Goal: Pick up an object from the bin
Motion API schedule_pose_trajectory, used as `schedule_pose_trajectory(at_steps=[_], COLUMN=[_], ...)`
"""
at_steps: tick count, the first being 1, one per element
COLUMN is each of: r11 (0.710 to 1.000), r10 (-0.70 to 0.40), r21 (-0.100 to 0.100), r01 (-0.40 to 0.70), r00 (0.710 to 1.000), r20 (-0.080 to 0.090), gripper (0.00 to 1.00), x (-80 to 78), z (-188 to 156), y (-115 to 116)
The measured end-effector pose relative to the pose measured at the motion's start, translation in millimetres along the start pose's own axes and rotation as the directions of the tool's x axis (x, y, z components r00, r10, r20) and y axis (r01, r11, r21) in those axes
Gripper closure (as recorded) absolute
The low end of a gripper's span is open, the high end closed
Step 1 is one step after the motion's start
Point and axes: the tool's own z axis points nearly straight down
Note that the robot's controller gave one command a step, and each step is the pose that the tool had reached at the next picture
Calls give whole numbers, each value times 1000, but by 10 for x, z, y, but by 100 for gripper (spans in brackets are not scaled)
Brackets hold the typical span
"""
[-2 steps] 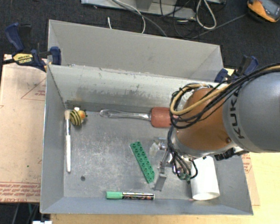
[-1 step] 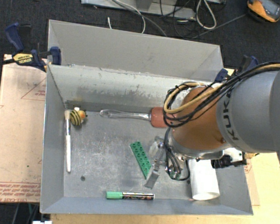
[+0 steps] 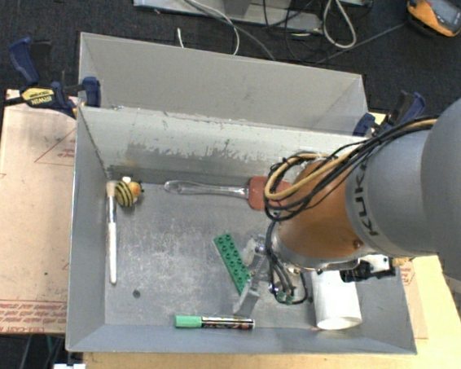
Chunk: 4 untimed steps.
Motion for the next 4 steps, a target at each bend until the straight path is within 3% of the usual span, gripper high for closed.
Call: schedule_pose_trajectory(at_steps=[1, 2, 4], r11=[995, 995, 995], r10=[100, 100, 98], r21=[-6, -6, -5], r01=[-100, -100, -98], r00=[995, 995, 995], r20=[8, 8, 4], gripper=[100, 100, 100], x=[43, 43, 51], z=[-43, -43, -512], y=[52, 52, 52])
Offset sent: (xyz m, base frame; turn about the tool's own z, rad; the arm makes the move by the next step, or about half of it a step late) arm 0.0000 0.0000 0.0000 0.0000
